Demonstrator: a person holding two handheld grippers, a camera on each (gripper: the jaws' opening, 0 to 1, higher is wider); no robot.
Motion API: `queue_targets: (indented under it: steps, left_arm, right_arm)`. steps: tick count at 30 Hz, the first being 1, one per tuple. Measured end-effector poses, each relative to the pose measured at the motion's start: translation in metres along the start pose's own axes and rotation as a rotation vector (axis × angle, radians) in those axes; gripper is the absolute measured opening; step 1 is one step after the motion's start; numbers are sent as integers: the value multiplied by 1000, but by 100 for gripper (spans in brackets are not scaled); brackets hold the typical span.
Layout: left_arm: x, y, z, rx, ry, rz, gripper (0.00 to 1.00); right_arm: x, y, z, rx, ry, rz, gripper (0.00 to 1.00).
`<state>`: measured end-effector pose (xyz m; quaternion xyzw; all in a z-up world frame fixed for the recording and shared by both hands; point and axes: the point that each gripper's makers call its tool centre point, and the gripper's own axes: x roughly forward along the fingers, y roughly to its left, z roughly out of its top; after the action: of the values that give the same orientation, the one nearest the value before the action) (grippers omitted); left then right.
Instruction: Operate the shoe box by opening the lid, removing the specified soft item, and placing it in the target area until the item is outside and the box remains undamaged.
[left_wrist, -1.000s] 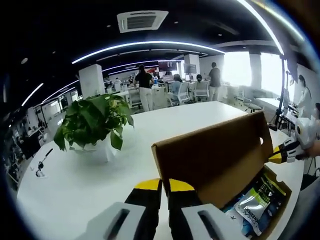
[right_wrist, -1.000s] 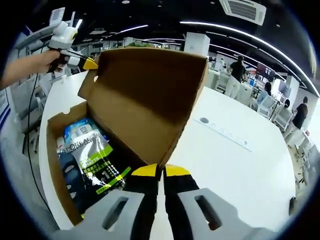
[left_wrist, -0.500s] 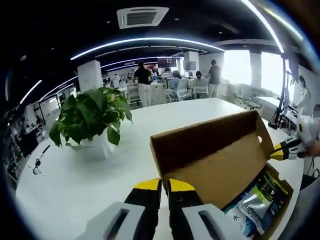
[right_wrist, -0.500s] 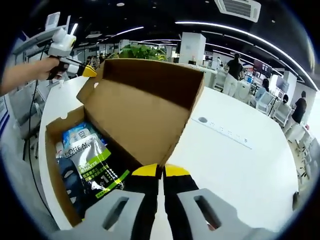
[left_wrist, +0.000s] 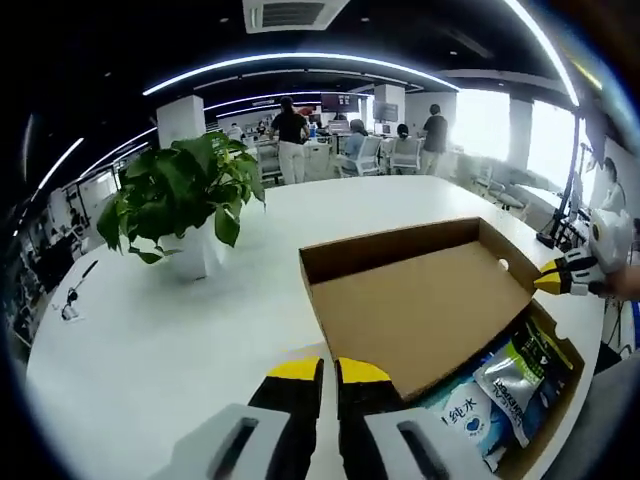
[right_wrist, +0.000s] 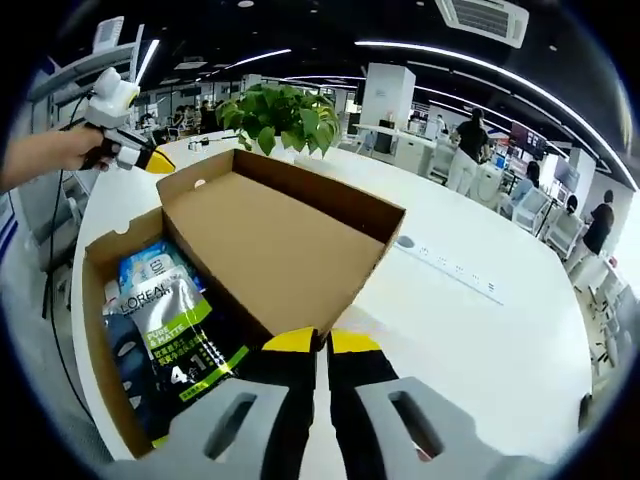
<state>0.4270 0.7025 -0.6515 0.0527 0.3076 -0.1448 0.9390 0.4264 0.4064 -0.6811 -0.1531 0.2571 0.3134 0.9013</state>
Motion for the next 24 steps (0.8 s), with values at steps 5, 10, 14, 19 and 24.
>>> queue_targets:
  steps: [5,10,14,19,24]
  left_arm:
    - [-1,-6,-11,-12,14,-10,4]
    - [-6,-8,-18,-19,14,-6,6]
    - [-10,-10,-21,-24,13,-4,7]
    - [-14,-15,-24,-27,10,-8,9]
    - [-19,-32,-30,-17,24,-40,10]
  right_arm:
    - [4,-2,0,-9,9,4,2]
    - [7,-3,-1,-12,19,8,2]
    - [9,-4,-2,-1,25,10,2]
    - [12,-6,-4,32,41,15,2]
    - [13,-6,-4,52,55,18,2]
